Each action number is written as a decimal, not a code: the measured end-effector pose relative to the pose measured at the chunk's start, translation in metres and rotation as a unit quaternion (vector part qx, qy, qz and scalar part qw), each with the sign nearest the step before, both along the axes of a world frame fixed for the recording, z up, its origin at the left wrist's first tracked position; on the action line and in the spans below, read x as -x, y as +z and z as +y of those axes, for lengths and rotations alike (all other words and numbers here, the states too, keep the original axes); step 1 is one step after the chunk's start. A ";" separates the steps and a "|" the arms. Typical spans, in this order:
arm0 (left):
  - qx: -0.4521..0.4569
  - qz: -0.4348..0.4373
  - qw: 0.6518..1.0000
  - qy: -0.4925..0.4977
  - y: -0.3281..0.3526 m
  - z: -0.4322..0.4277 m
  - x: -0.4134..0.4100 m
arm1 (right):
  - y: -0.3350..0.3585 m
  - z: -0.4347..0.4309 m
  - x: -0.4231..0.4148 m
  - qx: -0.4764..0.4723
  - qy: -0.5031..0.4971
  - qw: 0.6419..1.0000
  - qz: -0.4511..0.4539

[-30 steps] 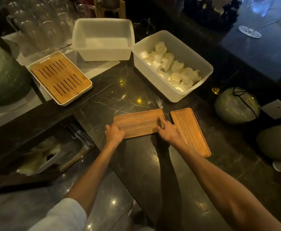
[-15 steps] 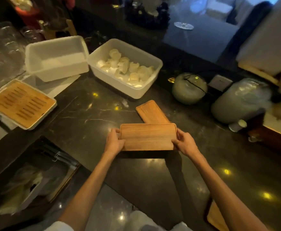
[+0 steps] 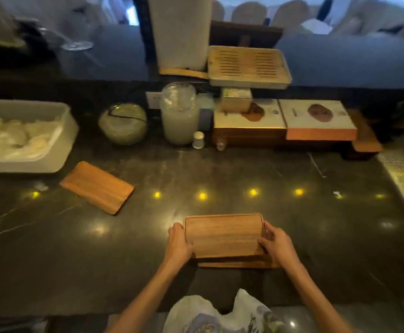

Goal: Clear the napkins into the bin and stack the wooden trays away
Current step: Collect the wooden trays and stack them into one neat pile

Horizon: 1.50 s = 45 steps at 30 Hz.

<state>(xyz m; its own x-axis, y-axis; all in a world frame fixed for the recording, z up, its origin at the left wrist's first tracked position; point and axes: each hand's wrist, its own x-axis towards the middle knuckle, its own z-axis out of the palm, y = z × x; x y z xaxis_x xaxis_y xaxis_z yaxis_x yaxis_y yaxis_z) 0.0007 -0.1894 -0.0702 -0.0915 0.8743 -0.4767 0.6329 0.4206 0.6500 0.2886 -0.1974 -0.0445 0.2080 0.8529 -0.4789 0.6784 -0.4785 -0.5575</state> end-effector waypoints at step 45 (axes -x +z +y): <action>-0.013 -0.011 1.000 0.004 0.001 -0.034 -0.052 | -0.039 -0.044 -0.033 0.006 -0.030 0.999 0.020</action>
<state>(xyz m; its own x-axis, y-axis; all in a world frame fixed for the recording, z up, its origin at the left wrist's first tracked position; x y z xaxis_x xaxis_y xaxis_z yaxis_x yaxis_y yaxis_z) 0.0527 -0.2238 -0.0687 -0.0889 0.8858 -0.4555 0.6145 0.4087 0.6748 0.3214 -0.2415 -0.0834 0.2394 0.8333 -0.4983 0.6254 -0.5249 -0.5774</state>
